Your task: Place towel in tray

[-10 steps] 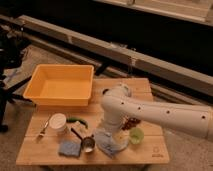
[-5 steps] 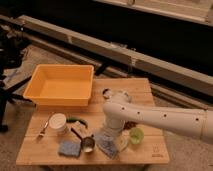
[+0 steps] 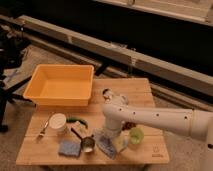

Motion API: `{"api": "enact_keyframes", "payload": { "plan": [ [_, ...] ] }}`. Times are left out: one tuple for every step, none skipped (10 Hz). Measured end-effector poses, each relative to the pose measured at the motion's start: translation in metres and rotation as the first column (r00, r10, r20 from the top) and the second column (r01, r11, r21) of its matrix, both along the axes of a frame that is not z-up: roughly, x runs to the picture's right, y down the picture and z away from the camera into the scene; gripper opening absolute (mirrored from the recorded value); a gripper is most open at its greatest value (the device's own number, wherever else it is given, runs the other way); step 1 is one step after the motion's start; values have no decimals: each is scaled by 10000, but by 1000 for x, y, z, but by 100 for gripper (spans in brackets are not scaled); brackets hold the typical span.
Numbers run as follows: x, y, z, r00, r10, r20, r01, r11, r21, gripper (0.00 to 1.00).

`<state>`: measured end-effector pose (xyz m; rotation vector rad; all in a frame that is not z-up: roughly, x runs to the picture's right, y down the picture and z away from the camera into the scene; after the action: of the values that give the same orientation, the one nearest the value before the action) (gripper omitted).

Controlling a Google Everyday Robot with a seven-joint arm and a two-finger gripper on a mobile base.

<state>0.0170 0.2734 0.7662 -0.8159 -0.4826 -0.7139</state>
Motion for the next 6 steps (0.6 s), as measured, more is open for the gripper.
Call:
{"api": "enact_keyframes", "payload": {
  "plan": [
    [1,1,2,10000,20,-12,-20,9999,-113,49],
    [4,3,3,10000,-8,-73,6,9997,-242,37],
    [4,4,2,9999,-105,-128,101,9993,-351,30],
    [3,5,1,9996,-220,-187,211,9988,-448,20],
    [4,0,-3,9995,-147,-275,136,9991,-399,9],
    [5,-9,-10,9995,-31,-305,21,9995,-315,4]
  ]
}}
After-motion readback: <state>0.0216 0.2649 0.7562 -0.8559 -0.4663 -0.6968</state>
